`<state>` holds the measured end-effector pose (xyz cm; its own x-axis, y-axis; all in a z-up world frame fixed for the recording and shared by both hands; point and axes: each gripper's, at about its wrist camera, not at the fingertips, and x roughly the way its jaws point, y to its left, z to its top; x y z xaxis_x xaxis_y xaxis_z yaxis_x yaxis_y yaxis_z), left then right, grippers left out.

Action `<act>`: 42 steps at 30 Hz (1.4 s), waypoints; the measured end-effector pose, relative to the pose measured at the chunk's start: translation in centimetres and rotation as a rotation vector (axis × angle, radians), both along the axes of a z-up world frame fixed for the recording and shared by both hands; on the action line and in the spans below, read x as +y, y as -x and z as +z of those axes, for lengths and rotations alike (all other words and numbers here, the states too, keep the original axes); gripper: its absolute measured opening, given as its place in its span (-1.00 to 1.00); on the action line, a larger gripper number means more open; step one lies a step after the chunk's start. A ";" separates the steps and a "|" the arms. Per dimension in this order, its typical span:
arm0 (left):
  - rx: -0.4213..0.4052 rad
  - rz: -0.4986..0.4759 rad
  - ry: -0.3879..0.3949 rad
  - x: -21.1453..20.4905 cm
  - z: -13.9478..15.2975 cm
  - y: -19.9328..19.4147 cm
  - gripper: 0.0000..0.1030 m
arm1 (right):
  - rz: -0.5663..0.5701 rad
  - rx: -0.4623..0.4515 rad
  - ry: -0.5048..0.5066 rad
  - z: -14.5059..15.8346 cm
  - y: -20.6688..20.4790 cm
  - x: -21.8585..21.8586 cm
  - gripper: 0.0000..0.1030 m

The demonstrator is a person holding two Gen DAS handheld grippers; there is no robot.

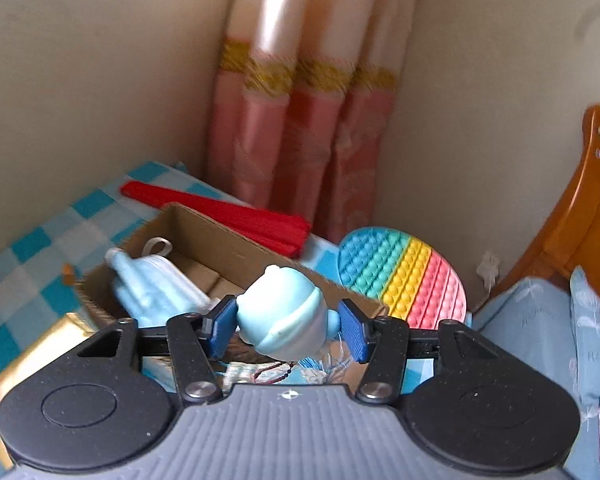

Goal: Organize soft objects
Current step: 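Carry the figurine into the box and open the right gripper while the left drops the ring in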

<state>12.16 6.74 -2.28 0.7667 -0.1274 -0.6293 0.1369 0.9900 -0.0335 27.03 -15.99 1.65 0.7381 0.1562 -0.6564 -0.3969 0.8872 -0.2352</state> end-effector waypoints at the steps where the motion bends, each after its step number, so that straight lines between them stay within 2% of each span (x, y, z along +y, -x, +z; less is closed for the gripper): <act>1: 0.000 0.001 0.000 0.0 0.0 0.0 -0.39 | -0.018 -0.002 -0.002 -0.2 -0.3 -0.3 0.28; 2: 0.000 0.003 0.000 0.0 0.1 0.0 -0.39 | -0.030 0.006 -0.004 -0.4 -0.6 -0.6 0.37; 4: 0.000 0.002 0.000 -0.1 0.1 0.0 -0.39 | -0.038 0.023 -0.037 -0.5 -0.3 -1.3 0.74; 6: 0.001 -0.002 -0.002 -0.2 0.2 0.0 -0.39 | -0.026 0.019 -0.073 -0.3 0.8 -1.6 0.97; 13: -0.003 -0.036 -0.013 -1.2 1.4 -0.8 -0.39 | -0.021 0.027 -0.137 1.0 6.0 -2.1 1.00; 18: -0.022 -0.094 -0.031 -2.7 3.0 -2.2 -0.39 | -0.050 0.049 -0.172 0.7 9.3 -2.4 1.00; 24: -0.046 -0.185 -0.063 -5.7 5.3 -5.9 -0.39 | -0.106 0.048 -0.226 -0.2 12.8 -3.1 1.00; 28: -0.022 -0.226 -0.065 -7.7 6.0 -9.8 -0.38 | -0.120 0.045 -0.257 -0.5 14.2 -3.4 1.00; 31: -0.007 -0.238 -0.065 -9.3 6.2 -13.0 -0.16 | -0.130 0.041 -0.256 -0.5 14.6 -3.5 1.00; 33: 0.001 -0.235 -0.065 -10.0 5.9 -14.6 0.45 | -0.146 0.034 -0.255 -0.5 14.7 -3.8 1.00; 35: 0.029 -0.223 -0.074 -10.6 5.5 -15.9 0.65 | -0.158 0.033 -0.262 -0.5 14.8 -4.2 1.00; 37: 0.023 -0.212 -0.083 -11.0 5.1 -16.3 0.71 | -0.166 0.035 -0.269 -0.5 14.9 -4.4 1.00; 39: 0.012 -0.202 -0.091 -10.9 5.2 -16.1 0.86 | -0.170 0.037 -0.269 -0.6 14.9 -4.5 1.00; 42: -0.005 -0.197 -0.069 -10.1 5.6 -15.0 0.87 | -0.167 0.039 -0.263 -0.7 15.1 -4.4 1.00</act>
<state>27.15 -3.33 3.33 0.7341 -0.2322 -0.6381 0.3283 0.9440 0.0341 11.97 -20.41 0.93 0.7431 0.2031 -0.6376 -0.2444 0.9694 0.0238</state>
